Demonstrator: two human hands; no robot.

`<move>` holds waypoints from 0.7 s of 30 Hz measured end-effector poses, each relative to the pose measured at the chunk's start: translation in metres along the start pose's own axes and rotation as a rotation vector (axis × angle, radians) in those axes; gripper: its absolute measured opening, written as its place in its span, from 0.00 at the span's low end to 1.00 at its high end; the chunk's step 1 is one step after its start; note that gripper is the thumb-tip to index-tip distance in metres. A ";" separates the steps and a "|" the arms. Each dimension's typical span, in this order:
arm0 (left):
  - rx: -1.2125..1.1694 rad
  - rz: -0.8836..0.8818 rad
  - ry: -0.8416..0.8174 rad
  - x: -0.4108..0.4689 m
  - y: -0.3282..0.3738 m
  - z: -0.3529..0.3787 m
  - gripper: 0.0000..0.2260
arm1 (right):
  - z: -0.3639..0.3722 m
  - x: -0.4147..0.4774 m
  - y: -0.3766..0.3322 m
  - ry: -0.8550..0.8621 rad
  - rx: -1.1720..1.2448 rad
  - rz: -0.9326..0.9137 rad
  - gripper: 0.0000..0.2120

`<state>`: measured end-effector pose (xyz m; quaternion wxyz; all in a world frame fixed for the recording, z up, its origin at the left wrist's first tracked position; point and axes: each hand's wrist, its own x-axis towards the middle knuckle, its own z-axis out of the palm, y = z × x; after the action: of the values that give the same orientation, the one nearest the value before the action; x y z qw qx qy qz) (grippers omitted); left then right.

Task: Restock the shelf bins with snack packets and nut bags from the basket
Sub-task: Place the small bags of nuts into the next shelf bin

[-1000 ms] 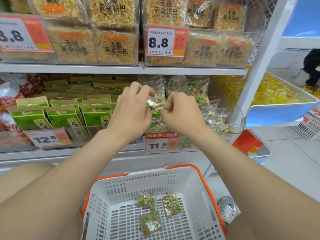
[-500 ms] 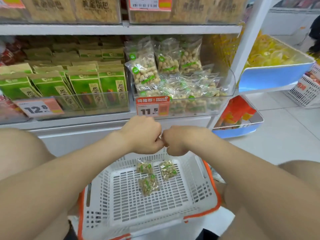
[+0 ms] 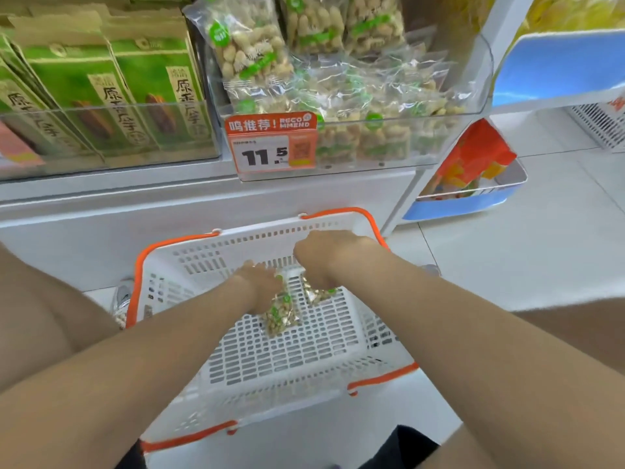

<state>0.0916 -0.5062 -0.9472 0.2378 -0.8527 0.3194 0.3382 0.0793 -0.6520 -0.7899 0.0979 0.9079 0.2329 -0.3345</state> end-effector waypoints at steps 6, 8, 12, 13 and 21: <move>-0.142 0.069 -0.012 0.036 -0.014 0.019 0.36 | 0.011 0.020 0.016 -0.083 -0.011 0.049 0.08; -0.140 0.073 -0.051 0.047 -0.017 0.023 0.39 | 0.010 0.025 0.020 -0.072 -0.005 0.073 0.05; -0.062 0.064 -0.044 0.054 -0.007 0.036 0.33 | 0.007 0.032 0.020 -0.059 0.019 0.077 0.05; -0.047 0.058 -0.072 0.054 -0.003 0.039 0.30 | 0.005 0.033 0.019 -0.054 0.017 0.070 0.04; -0.452 -0.047 0.189 0.039 -0.011 0.042 0.04 | -0.019 0.033 -0.004 0.009 0.028 0.042 0.12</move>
<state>0.1035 -0.4874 -1.0015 0.0177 -0.9192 0.2365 0.3142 0.1098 -0.6300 -0.7972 0.0910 0.9153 0.2094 -0.3316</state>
